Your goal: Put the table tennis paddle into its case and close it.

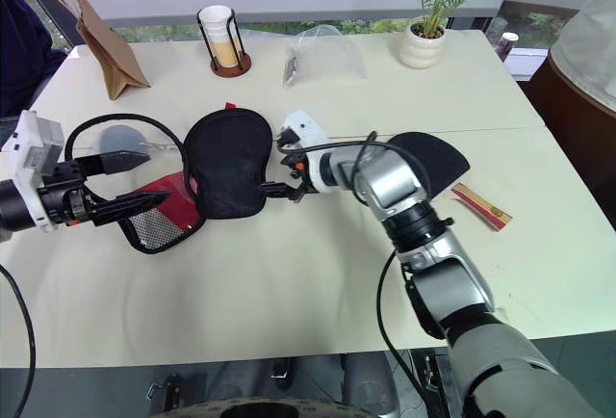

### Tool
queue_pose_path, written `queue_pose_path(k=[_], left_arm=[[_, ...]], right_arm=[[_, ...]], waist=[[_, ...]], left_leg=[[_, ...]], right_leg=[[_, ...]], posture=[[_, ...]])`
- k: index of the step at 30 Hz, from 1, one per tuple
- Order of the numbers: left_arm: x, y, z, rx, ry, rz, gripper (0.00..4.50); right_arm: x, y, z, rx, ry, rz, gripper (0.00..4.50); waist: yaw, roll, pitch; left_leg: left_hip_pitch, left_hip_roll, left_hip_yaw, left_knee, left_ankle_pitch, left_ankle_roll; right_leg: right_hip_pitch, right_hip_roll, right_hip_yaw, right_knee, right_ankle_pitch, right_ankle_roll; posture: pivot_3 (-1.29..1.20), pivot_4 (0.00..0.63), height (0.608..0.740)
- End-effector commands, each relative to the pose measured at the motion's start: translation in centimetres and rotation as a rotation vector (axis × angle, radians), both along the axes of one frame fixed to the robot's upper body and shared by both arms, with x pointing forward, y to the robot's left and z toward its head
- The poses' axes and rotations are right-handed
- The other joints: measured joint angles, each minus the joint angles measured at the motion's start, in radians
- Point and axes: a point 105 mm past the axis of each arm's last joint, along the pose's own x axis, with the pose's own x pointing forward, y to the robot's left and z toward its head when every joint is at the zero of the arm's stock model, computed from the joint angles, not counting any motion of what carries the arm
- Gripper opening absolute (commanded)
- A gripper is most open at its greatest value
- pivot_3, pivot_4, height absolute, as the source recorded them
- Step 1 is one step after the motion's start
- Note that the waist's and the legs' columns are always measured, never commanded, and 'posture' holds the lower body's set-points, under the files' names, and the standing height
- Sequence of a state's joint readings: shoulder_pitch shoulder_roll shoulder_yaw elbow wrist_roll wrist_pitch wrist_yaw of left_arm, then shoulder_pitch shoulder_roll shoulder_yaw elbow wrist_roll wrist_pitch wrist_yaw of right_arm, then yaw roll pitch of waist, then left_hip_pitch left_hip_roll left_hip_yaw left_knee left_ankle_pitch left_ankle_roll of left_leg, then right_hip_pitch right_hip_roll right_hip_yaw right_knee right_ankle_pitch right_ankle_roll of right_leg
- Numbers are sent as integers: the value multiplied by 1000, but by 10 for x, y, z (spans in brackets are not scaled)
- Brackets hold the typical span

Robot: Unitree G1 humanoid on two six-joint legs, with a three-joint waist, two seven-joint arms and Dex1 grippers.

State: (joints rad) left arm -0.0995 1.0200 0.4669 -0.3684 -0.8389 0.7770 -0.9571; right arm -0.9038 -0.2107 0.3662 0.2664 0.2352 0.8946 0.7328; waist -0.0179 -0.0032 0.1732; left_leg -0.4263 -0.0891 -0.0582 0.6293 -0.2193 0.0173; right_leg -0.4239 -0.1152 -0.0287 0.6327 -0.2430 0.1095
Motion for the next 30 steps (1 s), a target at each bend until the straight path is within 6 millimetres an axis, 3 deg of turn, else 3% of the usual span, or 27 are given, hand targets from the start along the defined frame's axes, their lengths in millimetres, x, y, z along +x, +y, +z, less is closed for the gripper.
queue_pose_path(k=[1, 8, 17, 20, 27, 30], left_arm=[[-4, -1, 11, 16, -53, -4, 4500], [-8, -3, 8, 20, -50, -2, 4500], [-11, -3, 8, 22, -48, 10, 4500], [-13, -4, 8, 21, -48, 14, 4500], [-14, -5, 6, 12, -49, 24, 4500], [-15, -7, 5, 9, -50, 26, 4500]], right_arm=[[6, 10, 2, -9, -39, -8, 4424], [11, 29, -21, -45, -17, -50, 4424], [-1, 52, -45, -103, -20, 10, 4424], [-2, 54, -49, -120, -27, 22, 3581], [-6, 55, -52, -134, -25, 40, 20], [-6, 52, -52, -141, -25, 37, 20]], waist=[[0, 0, 0], [-4, 0, 0], [-29, -1, -1], [-30, -1, -1], [-29, -1, -1], [-27, -1, -1]], left_leg=[[0, 0, 0, 0, 0, 0], [0, 0, 0, 0, 1, -1], [3, 3, -1, -2, 3, -6], [5, 7, -1, -2, 3, -6], [7, 12, -1, -7, 5, -10], [7, 13, -1, -8, 6, -11]], right_leg=[[0, 0, 0, 0, 0, 0], [-1, 3, 0, 1, 0, 0], [0, 8, 1, 2, 2, -4], [0, 12, 3, 2, 3, -5], [-1, 17, 5, 1, 4, -11], [0, 18, 5, 1, 4, -12]], posture=[[0, 150, 734], [0, 150, 734], [0, 150, 734], [0, 150, 734], [0, 150, 734], [0, 150, 734]])
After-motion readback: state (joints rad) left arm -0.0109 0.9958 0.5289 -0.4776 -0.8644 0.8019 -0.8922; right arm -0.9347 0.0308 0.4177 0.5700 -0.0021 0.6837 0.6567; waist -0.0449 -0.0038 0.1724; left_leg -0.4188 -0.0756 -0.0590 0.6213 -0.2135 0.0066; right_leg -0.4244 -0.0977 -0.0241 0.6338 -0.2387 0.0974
